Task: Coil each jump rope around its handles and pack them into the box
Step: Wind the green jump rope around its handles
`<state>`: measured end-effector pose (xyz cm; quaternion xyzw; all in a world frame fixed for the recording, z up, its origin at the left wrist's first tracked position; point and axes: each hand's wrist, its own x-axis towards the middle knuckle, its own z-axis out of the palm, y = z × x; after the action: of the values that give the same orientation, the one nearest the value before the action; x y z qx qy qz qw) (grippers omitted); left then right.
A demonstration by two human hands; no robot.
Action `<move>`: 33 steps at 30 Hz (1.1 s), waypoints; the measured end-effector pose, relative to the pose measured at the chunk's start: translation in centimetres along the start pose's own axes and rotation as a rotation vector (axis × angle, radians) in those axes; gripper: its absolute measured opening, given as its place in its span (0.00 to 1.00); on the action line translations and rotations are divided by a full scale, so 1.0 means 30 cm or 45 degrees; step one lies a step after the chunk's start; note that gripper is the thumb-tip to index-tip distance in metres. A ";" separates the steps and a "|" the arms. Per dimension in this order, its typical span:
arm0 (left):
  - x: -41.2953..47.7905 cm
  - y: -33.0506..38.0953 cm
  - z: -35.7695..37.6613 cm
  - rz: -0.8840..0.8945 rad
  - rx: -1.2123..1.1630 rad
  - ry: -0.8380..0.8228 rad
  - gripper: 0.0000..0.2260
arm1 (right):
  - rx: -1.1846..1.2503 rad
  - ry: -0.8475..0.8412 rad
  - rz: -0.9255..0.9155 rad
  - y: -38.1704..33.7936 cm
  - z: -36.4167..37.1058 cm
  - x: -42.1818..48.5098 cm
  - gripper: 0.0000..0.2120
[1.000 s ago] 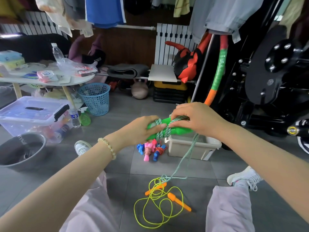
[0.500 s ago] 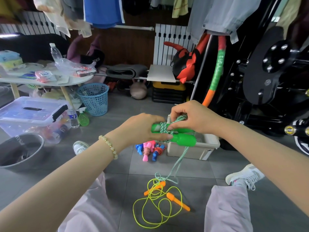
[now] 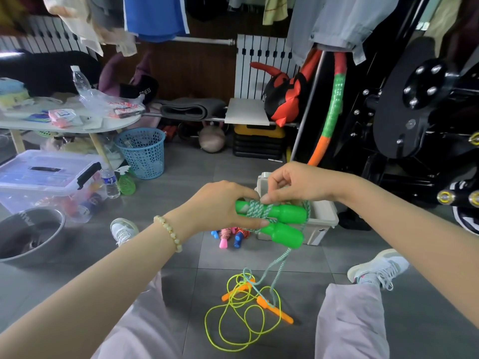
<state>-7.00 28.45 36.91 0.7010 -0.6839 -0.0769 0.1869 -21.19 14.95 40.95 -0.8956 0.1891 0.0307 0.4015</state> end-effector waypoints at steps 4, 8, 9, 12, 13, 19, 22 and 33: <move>0.000 -0.022 -0.003 0.011 -0.004 -0.009 0.13 | 0.116 -0.113 0.059 0.002 0.006 -0.004 0.14; -0.004 -0.028 0.007 0.040 -0.062 0.003 0.13 | 0.175 -0.145 0.025 0.006 0.023 0.008 0.15; -0.006 -0.031 0.014 0.047 -0.127 0.013 0.11 | 0.199 -0.116 0.009 0.009 0.031 0.013 0.15; -0.014 -0.041 0.030 0.046 -0.390 0.081 0.08 | 0.322 0.071 -0.100 0.021 0.053 0.020 0.07; -0.016 -0.042 0.035 0.045 -0.405 0.095 0.07 | 0.312 0.139 -0.162 0.024 0.058 0.019 0.04; -0.024 -0.070 0.047 -0.041 -0.493 0.211 0.11 | 0.477 0.143 -0.244 0.037 0.084 -0.009 0.10; -0.026 -0.073 0.060 -0.061 -0.505 0.236 0.07 | 0.541 0.206 -0.215 0.049 0.089 -0.015 0.09; -0.010 -0.034 0.066 -0.012 -0.744 0.416 0.13 | 1.611 -0.075 -0.130 0.155 0.176 -0.005 0.35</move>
<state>-6.79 28.43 34.68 0.6239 -0.5909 -0.1573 0.4867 -22.51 16.03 34.13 -0.4918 0.1167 -0.0815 0.8590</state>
